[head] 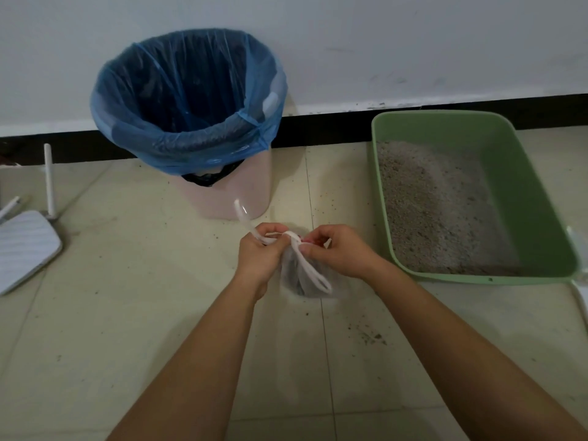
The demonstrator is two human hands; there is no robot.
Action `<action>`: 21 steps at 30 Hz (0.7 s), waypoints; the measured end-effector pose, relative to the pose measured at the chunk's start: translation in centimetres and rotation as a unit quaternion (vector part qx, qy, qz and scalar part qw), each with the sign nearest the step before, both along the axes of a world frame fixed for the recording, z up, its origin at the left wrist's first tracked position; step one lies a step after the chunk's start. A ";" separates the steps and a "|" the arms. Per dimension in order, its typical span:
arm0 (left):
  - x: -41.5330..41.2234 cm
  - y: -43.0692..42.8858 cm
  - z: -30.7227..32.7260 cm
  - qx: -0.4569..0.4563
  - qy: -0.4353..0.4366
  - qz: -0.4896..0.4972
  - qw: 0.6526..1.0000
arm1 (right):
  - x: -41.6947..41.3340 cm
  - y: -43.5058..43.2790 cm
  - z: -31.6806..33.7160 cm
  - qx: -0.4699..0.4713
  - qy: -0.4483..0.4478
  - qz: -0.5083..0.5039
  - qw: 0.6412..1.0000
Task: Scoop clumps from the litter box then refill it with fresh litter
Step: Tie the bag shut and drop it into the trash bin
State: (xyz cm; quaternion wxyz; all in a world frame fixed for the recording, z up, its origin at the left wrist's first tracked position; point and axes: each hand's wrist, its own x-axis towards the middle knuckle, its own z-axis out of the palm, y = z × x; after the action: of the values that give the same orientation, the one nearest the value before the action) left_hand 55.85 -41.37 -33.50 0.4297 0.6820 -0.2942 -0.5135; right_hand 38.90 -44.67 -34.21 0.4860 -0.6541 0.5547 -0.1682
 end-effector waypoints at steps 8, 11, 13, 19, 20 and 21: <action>-0.4 0.6 0.2 0.016 0.267 0.044 0.963 | 1.2 1.5 -1.7 -0.093 -0.025 -0.079 0.992; -0.8 0.7 0.0 -0.004 0.234 0.042 0.971 | 1.2 1.9 -2.0 -0.119 -0.026 -0.107 0.987; -0.9 0.5 -0.2 -0.013 0.195 0.046 0.980 | 0.7 1.9 -2.0 -0.109 -0.035 -0.107 0.988; -0.8 0.3 -0.8 -0.021 0.097 0.014 0.995 | -0.4 1.5 -1.5 -0.177 -0.013 -0.072 0.981; -0.7 0.4 -0.7 -0.020 0.095 0.002 0.995 | -0.5 1.4 -1.7 -0.204 0.005 -0.067 0.977; -0.6 0.4 -0.7 -0.018 0.097 -0.010 0.995 | -0.5 1.3 -1.9 -0.234 0.022 -0.062 0.970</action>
State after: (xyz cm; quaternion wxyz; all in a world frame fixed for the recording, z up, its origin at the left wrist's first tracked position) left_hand 55.23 -40.98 -34.24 0.4633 0.6182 -0.2664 -0.5764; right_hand 38.37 -43.41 -36.07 0.2953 -0.7176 0.5501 -0.3087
